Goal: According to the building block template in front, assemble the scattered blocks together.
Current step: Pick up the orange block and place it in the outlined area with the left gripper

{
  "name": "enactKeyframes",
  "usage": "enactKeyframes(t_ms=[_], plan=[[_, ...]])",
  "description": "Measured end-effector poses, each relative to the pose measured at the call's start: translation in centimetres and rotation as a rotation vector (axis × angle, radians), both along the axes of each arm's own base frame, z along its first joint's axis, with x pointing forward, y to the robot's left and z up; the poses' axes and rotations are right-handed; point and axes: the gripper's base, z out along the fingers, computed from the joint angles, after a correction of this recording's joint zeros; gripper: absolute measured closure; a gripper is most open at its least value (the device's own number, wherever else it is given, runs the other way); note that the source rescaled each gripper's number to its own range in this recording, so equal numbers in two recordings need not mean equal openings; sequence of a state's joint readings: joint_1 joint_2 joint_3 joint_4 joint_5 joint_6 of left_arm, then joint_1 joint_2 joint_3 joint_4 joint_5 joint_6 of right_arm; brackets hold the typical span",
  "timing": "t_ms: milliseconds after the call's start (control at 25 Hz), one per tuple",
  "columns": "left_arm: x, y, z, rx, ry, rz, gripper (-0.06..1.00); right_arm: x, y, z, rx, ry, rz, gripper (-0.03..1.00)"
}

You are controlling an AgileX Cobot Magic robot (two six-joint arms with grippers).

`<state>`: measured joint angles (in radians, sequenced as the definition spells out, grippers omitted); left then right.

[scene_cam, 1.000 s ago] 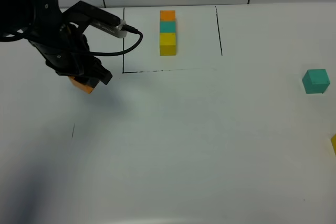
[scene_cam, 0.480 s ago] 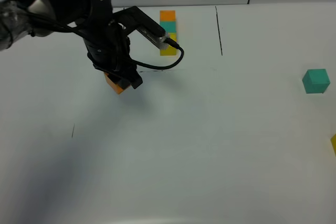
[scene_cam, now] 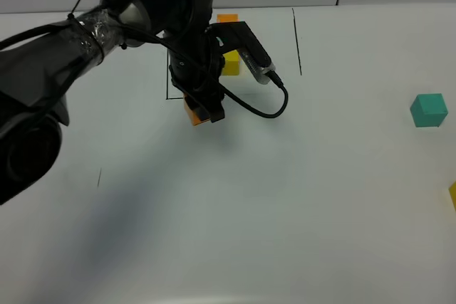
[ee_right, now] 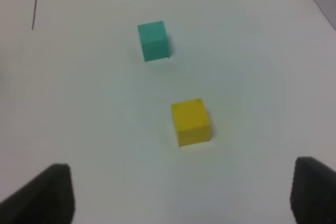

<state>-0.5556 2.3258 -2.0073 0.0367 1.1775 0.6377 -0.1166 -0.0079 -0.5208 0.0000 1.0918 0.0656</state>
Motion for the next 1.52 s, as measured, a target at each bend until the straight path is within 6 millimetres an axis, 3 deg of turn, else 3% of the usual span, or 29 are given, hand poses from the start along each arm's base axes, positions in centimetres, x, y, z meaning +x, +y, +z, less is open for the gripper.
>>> enactKeyframes(t_ms=[280, 640, 880, 1520], plan=[[1.8, -2.4, -1.0, -0.025, -0.054, -0.112, 0.94, 0.0, 0.0, 0.0, 0.0, 0.0, 0.0, 0.27], [1.4, -4.7, -3.1, -0.015, -0.045, -0.239, 0.94, 0.0, 0.0, 0.0, -0.001, 0.0, 0.0, 0.27], [1.4, -4.7, -4.6, 0.002, -0.019, -0.287, 0.94, 0.0, 0.0, 0.0, 0.0, 0.0, 0.0, 0.27], [1.6, -4.8, -5.6, 0.014, -0.011, -0.36, 0.94, 0.0, 0.0, 0.0, 0.0, 0.0, 0.0, 0.27]])
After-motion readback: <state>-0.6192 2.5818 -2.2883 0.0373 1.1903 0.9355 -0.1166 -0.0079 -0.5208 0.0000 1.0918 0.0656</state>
